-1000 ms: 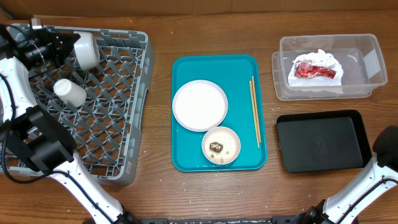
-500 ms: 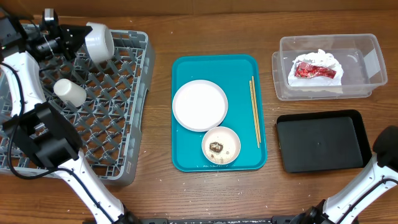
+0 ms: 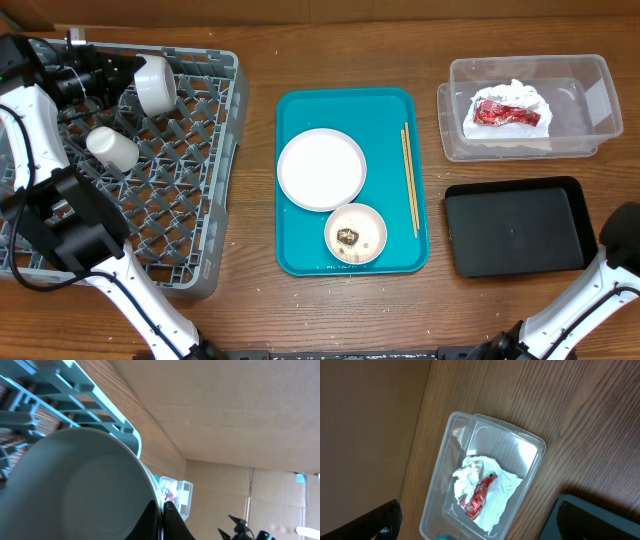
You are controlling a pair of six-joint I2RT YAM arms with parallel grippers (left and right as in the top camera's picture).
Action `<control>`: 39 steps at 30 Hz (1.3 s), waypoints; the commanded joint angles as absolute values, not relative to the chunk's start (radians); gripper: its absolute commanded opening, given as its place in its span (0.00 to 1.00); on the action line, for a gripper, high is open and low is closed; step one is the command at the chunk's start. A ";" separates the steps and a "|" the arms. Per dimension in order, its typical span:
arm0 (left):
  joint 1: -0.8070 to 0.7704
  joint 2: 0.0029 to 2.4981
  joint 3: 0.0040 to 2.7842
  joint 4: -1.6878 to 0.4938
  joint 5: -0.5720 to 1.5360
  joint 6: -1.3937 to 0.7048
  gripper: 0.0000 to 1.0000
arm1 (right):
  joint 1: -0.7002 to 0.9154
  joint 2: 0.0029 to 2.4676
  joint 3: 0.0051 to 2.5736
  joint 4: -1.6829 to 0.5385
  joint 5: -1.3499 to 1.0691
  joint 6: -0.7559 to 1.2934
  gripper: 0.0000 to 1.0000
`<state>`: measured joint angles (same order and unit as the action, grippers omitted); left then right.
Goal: Sort waste into correct bins and load items into the dishwasher
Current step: 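Lower the bowl into the rack beside the cup and open the gripper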
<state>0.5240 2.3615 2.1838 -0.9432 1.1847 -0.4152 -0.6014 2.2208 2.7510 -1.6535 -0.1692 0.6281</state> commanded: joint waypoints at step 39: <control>0.371 2.351 2.534 -1.475 0.060 -0.216 0.04 | -0.604 2.207 2.769 -1.652 -0.170 0.624 1.00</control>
